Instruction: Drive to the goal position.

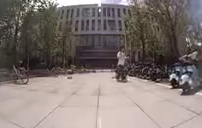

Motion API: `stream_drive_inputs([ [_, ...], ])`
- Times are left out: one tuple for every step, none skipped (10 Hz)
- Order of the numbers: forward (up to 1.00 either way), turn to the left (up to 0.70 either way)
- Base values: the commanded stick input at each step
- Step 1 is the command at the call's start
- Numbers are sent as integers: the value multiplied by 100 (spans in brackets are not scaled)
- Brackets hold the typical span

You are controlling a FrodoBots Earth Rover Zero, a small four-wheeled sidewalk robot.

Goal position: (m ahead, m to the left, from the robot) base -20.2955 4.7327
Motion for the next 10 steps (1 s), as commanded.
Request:
stream_drive_inputs([
  [70, 3],
  [70, 3],
  [70, 3],
  [70, 3],
  [70, 3],
  [70, 3],
  [70, 3],
  [70, 3],
  [70, 3],
  [70, 3],
])
